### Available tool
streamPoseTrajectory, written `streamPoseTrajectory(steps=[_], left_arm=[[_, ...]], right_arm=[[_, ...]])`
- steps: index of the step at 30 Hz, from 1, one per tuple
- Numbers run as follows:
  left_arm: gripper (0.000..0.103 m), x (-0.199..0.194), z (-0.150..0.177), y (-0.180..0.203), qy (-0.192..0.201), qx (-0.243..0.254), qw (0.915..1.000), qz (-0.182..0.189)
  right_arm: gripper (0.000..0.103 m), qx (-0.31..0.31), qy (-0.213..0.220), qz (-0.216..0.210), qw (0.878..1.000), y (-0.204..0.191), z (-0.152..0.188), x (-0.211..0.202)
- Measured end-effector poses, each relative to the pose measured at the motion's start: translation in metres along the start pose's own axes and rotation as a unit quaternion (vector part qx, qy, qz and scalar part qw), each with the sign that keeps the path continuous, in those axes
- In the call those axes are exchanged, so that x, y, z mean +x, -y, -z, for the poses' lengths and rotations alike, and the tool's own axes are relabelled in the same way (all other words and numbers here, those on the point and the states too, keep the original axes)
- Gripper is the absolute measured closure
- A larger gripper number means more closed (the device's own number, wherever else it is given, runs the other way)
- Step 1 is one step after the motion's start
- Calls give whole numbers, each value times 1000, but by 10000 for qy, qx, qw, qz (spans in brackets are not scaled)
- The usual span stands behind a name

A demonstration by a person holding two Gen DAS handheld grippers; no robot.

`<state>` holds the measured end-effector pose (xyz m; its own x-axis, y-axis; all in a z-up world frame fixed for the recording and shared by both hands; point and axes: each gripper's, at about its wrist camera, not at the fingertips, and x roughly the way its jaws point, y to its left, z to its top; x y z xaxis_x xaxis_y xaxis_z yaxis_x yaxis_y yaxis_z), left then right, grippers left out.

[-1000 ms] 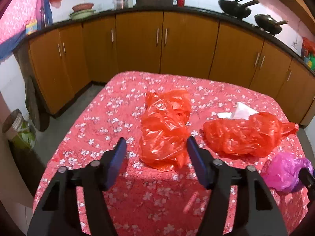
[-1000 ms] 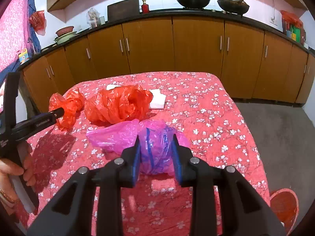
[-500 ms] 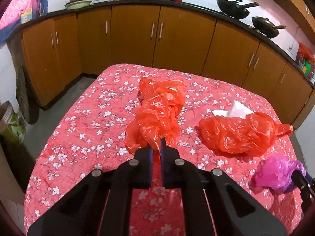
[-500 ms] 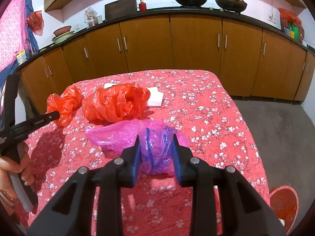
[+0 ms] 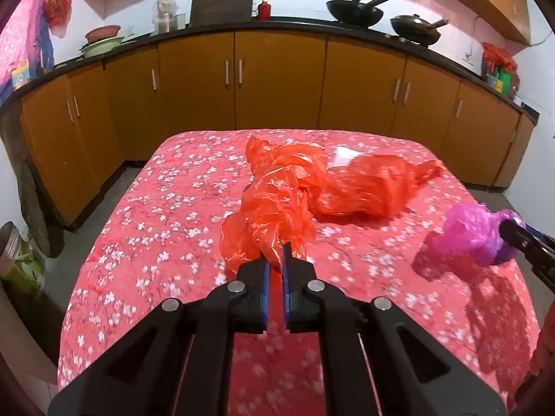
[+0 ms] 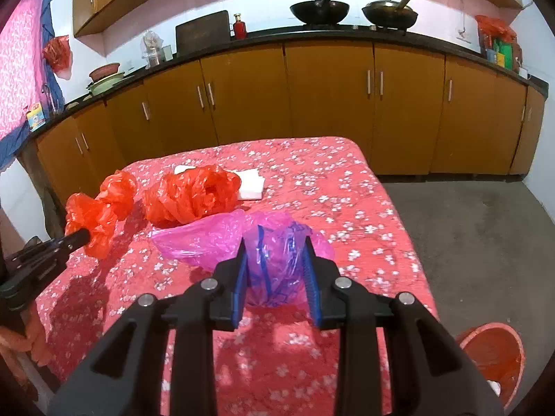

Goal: Collect trash
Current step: 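Carry both bags over the basket and open both tools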

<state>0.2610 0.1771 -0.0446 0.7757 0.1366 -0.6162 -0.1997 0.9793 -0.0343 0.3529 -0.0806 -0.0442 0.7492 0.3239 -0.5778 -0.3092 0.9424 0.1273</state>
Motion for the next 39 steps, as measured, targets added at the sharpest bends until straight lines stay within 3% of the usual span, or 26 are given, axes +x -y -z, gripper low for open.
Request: streamPoseTrajectory(steps=[17, 30, 39], left_arm=[[97, -50, -6, 75, 333, 416, 9965, 640], [97, -68, 5, 155, 321, 949, 9850, 1402], [97, -75, 13, 187, 293, 1173, 9793, 1622]], right_arm=[[74, 296, 427, 309, 9982, 46, 0, -62], [74, 474, 594, 914, 9929, 111, 8, -107], [74, 632, 645, 1143, 9893, 142, 16, -123]])
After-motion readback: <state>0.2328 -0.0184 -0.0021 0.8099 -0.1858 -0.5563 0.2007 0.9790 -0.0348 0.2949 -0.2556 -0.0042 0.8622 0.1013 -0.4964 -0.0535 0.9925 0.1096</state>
